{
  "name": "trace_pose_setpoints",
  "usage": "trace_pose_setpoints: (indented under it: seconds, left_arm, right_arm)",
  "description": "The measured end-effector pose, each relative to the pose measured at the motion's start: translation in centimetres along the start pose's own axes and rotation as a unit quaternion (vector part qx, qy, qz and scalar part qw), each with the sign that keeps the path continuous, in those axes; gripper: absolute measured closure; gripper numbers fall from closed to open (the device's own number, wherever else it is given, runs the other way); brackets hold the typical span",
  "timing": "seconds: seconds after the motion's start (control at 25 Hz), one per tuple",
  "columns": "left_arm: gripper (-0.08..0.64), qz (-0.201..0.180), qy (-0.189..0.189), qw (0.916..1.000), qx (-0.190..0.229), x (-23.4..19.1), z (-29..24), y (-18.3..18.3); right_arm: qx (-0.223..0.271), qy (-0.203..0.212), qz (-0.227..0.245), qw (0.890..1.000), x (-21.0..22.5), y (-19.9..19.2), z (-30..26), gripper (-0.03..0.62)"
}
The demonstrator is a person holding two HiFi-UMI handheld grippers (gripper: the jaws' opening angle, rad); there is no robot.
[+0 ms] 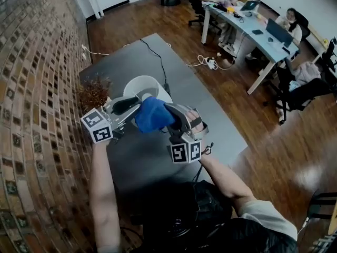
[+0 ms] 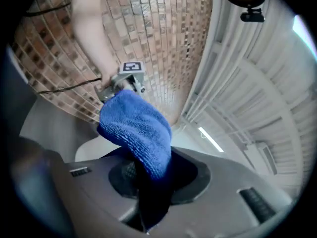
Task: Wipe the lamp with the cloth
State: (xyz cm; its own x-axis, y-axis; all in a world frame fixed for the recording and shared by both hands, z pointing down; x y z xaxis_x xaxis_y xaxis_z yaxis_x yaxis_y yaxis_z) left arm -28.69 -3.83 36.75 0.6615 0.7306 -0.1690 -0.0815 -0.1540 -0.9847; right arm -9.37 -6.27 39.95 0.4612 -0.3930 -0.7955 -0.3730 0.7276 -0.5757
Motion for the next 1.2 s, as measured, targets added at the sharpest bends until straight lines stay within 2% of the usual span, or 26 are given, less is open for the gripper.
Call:
trace_pose_setpoints:
  seconds: [0.04,0.12,0.24,0.32,0.4,0.48,0.56,0.64,0.72,0.76,0.84,0.92,1.04,1.12,1.2]
  left_arm:
    - [0.462,0.000,0.004,1.0000,-0.001,0.1,0.0,0.0]
    - [0.463,-0.001,0.011,0.9999,-0.005,0.1,-0.1,-0.1]
    - [0.462,-0.005,0.018,0.9997,-0.016,0.2,0.0,-0.1]
    - [0.463,-0.009,0.022,0.9995,-0.023,0.4,-0.1,-0.1]
    - [0.462,-0.021,0.029,0.9986,-0.040,0.6,-0.4,-0.1]
    - [0.460,-0.039,0.032,0.9967,-0.064,1.1,-0.9,0.3]
    - [0.460,-0.055,0.042,0.9947,-0.076,1.9,-1.4,0.9]
    - [0.456,-0.060,0.077,0.9920,-0.081,2.7,-1.9,1.8]
    - [0.457,-0.052,0.115,0.9868,-0.101,3.2,-2.9,2.2]
    - [0.457,-0.047,0.127,0.9838,-0.118,3.4,-3.7,2.1]
    - [0.456,-0.037,0.145,0.9753,-0.162,3.6,-5.5,1.5]
    - [0.456,-0.033,0.166,0.9642,-0.204,3.6,-6.8,0.8]
    - [0.456,-0.027,0.184,0.9505,-0.249,3.7,-7.5,0.4]
    - [0.456,-0.023,0.187,0.9439,-0.271,3.9,-7.7,0.2]
    - [0.456,-0.028,0.189,0.9411,-0.279,4.0,-7.8,0.1]
  right_arm:
    - [0.005,-0.006,0.000,1.000,-0.4,-0.4,-0.7,0.508]
    - [0.009,0.014,0.006,1.000,-3.2,-2.0,-0.8,0.508]
    - [-0.022,0.094,0.001,0.995,-9.0,-5.7,1.9,0.508]
    - [-0.083,0.165,-0.032,0.982,-11.9,-8.9,3.9,0.509]
    - [-0.142,0.197,-0.096,0.965,-12.1,-11.1,4.9,0.509]
    - [-0.170,0.174,-0.183,0.953,-9.2,-11.8,4.3,0.509]
    - [-0.166,0.127,-0.284,0.936,-4.5,-11.3,2.8,0.509]
    - [-0.131,0.087,-0.386,0.909,0.4,-9.8,1.1,0.509]
    - [-0.080,0.066,-0.449,0.888,4.1,-7.8,-0.7,0.509]
    - [-0.060,0.065,-0.459,0.884,5.0,-7.0,-1.6,0.509]
    - [-0.053,0.079,-0.449,0.888,4.5,-6.3,-3.0,0.509]
    - [-0.076,0.105,-0.435,0.891,1.8,-7.2,-3.5,0.509]
    - [-0.105,0.133,-0.428,0.888,-3.1,-10.0,-2.3,0.509]
    - [-0.133,0.147,-0.444,0.874,-5.5,-12.4,-1.1,0.514]
    - [-0.192,0.168,-0.464,0.848,-7.0,-15.0,-0.1,0.515]
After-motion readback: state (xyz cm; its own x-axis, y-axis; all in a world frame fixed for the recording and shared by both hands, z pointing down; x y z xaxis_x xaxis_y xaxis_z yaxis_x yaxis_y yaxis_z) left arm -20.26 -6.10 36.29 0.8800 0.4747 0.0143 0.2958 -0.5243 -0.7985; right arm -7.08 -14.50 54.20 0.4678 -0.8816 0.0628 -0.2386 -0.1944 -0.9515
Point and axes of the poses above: the fingertips, and each gripper's own axes: z backward along the fingers, x to its right, y out of its top, the point moved 8 cm from there along z, backward along the fingers, and after that the axes turned 8 degrees about -y, right-handed, at the moved point
